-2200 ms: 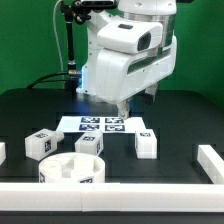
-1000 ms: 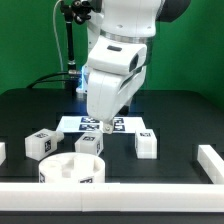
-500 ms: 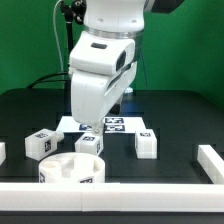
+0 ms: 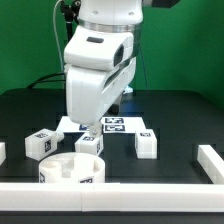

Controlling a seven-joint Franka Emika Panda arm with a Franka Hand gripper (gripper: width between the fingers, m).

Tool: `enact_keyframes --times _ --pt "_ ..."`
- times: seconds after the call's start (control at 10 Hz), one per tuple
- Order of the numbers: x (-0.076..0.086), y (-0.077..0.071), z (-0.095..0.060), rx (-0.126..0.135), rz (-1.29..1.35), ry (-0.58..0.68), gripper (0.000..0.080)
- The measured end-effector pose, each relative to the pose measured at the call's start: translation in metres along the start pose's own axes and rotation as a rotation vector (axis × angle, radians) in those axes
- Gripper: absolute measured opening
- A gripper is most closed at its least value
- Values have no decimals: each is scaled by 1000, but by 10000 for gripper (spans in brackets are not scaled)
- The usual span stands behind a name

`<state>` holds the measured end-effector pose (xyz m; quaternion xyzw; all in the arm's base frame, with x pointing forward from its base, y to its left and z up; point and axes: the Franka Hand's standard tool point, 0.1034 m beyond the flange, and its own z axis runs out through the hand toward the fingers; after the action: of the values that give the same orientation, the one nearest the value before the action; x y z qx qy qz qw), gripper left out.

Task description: Assemble stool

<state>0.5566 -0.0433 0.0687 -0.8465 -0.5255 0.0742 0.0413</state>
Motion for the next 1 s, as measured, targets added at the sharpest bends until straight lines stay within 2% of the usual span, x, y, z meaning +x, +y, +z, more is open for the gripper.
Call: enact_keyframes --times 0.1,0.2,0.6,0.7,0.8,1.0 --pt "-4 9 0 8 69 9 650" --pt "-3 17 -2 -1 83 12 650" --pt "-3 16 0 0 82 11 650" --pt "-6 22 9 -22 89 20 650" --pt "-11 25 21 -22 95 19 650" --pt "-12 25 31 -16 96 17 650"
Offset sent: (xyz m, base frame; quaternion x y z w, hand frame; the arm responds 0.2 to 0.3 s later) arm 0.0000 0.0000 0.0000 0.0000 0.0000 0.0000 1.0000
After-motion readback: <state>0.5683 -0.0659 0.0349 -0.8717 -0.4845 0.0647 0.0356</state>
